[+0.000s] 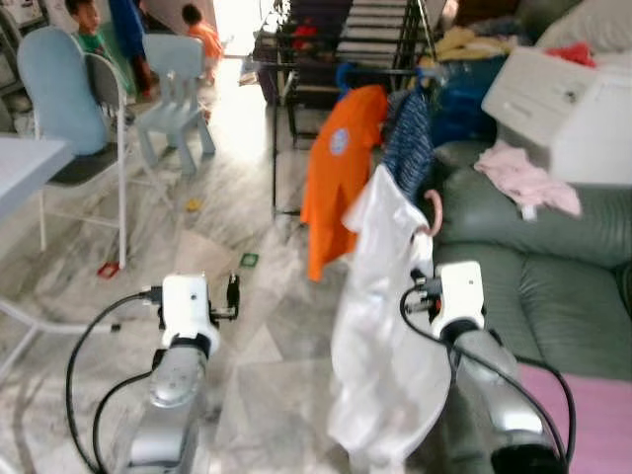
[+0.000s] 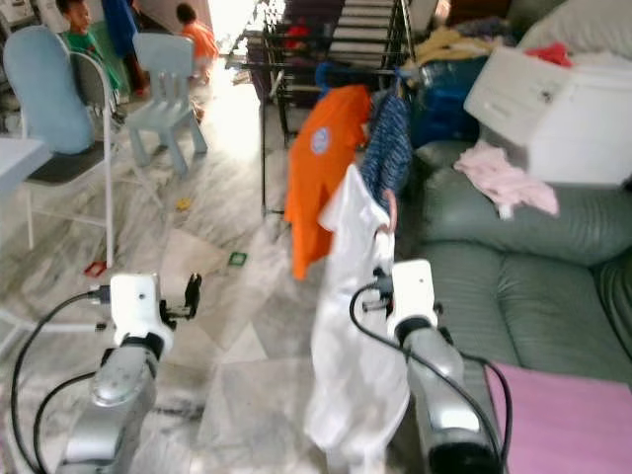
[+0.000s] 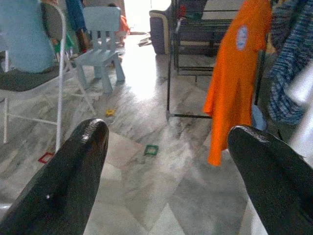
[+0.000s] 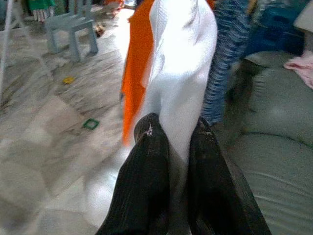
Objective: Hang hanger
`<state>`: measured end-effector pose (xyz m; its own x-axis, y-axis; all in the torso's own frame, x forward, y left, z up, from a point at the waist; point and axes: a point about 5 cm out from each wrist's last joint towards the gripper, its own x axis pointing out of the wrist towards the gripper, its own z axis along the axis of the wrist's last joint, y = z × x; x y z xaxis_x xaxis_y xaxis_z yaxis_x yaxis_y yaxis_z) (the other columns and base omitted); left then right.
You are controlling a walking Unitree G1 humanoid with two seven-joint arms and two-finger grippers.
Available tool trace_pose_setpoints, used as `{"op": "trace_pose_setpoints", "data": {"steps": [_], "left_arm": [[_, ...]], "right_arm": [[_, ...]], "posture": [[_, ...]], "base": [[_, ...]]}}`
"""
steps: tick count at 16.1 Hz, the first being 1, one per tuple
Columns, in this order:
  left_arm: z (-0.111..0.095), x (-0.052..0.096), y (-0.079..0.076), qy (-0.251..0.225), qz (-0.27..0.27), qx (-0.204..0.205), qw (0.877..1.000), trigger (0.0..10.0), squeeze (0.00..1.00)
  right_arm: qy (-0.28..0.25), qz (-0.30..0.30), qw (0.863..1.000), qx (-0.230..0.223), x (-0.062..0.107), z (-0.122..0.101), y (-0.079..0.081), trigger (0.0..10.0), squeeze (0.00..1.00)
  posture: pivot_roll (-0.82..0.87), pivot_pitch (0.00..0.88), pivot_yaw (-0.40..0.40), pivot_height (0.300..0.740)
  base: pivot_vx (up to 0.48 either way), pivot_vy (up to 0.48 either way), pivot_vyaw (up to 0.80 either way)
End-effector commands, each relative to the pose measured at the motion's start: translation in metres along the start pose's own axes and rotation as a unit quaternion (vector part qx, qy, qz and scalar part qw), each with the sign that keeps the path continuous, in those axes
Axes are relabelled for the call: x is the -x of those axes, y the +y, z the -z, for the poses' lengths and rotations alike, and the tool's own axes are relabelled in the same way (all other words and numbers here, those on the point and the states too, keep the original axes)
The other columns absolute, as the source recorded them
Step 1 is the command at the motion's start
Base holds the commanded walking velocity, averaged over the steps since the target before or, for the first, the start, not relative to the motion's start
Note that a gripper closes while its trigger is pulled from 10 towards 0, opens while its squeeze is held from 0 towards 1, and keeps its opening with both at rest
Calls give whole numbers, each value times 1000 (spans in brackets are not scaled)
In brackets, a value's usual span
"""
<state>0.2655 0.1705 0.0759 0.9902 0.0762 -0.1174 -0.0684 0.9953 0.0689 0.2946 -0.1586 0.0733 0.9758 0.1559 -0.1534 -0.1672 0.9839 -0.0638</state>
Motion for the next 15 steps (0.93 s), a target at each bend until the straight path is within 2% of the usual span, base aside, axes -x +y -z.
{"op": "trace_pose_setpoints", "data": {"steps": [1, 6, 9, 15], "left_arm": [[-4, -2, 3, -7, 1, -4, 1000, 10000, 0], [-5, -1, 0, -13, 11, -12, 1000, 10000, 0], [-5, 0, -2, -14, 12, -15, 1000, 10000, 0], [-6, 0, -1, -14, 5, -12, 1000, 10000, 0]], "right_arm": [[-46, -12, 999, 6, -5, -20, 6, 10000, 0], [-48, -18, 999, 5, -4, -20, 8, 10000, 0], [-49, -21, 999, 5, -4, -20, 9, 10000, 0], [-47, -28, 998, 1, -5, -20, 12, 10000, 0]], "posture": [[-77, 0, 0, 740], [-77, 0, 1, 740], [-75, 0, 1, 740], [-71, 0, 0, 740]], "base": [[349, 330, 0], [452, 66, 84], [480, 0, 800], [480, 0, 520]]}}
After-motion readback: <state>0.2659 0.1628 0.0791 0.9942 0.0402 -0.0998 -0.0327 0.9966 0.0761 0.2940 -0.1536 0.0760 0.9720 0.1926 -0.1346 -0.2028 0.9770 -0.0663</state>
